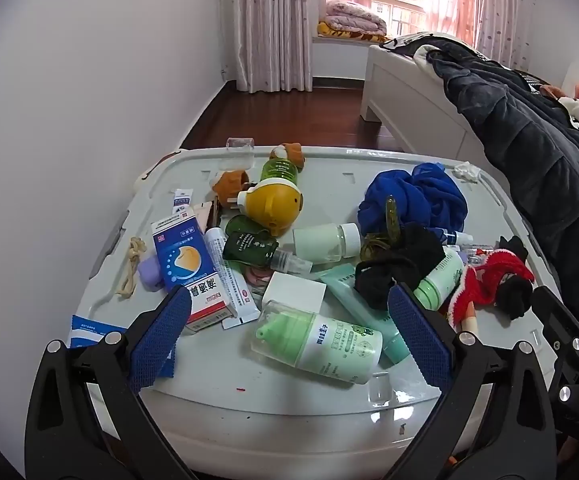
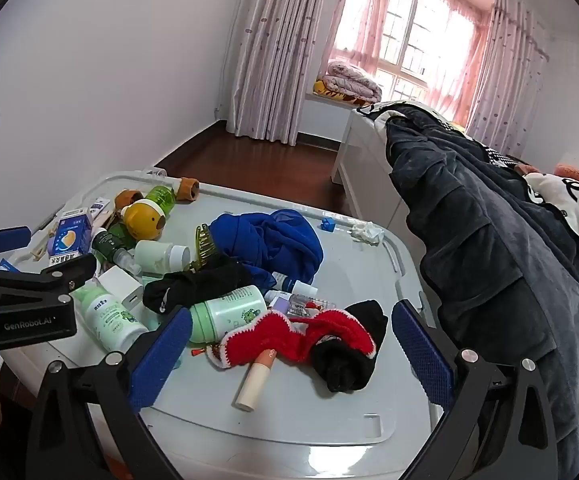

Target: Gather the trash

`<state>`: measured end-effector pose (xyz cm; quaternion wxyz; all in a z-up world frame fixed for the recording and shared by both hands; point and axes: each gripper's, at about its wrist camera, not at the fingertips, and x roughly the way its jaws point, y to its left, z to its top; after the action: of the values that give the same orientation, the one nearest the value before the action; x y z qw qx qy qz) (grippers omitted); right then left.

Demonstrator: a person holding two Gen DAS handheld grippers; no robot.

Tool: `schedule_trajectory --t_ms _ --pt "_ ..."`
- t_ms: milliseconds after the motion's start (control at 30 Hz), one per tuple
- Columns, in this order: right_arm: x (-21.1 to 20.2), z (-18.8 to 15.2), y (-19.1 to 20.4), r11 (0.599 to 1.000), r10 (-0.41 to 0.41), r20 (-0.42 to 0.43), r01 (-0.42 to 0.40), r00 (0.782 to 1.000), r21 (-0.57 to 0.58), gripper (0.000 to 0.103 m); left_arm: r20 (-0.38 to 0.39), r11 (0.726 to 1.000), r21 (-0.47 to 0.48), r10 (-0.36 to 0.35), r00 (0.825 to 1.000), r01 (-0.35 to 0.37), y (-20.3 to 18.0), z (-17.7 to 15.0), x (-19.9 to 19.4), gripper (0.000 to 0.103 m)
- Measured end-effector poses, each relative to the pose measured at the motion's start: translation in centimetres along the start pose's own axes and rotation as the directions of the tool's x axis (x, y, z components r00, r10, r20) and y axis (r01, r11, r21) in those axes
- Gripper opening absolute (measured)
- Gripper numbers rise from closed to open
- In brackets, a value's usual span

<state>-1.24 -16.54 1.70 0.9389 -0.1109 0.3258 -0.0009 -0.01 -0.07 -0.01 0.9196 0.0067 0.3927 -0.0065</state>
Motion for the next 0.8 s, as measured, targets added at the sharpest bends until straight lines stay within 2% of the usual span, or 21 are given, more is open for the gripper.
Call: schedule_trajectory --t_ms 267,300,500,533,700,800 --pt "0.0 0.0 -0.1 1.0 0.0 0.0 0.0 1.0 0.0 0.099 -0.004 1.0 -0.008 -0.023 1.0 0.022 0.7 0.3 0.2 0.096" --pt "0.1 0.0 0.0 1.0 0.0 -0.001 0.0 1.0 0.001 0.099 0.001 1.0 -0.018 0.005 1.0 -0.005 0.9 0.0 0.4 0.096" --pt "-0.1 0.1 -0.3 1.0 0.001 0.005 -0.001 1.0 0.005 0.099 -0.003 1.0 -0.016 0.001 1.0 -0.001 1.3 -0.1 0.5 0.096" --pt "0.0 0.1 -0.4 1.0 0.001 0.005 -0.001 1.0 0.005 0.099 -0.003 1.0 -0.013 0.014 1.0 -0.014 0.3 -0.2 0.1 0.096" --pt "0.0 0.1 -0.3 1.0 0.002 0.006 -0.002 1.0 0.009 0.099 -0.005 1.0 -0.021 0.019 1.0 -0.02 0.4 -0.2 0.1 0.096" --pt "0.0 0.2 -0.4 1.0 0.003 0.006 -0.003 1.0 0.011 0.099 -0.024 0.998 -0.027 0.05 0.998 -0.05 0.5 -0.2 0.4 0.096"
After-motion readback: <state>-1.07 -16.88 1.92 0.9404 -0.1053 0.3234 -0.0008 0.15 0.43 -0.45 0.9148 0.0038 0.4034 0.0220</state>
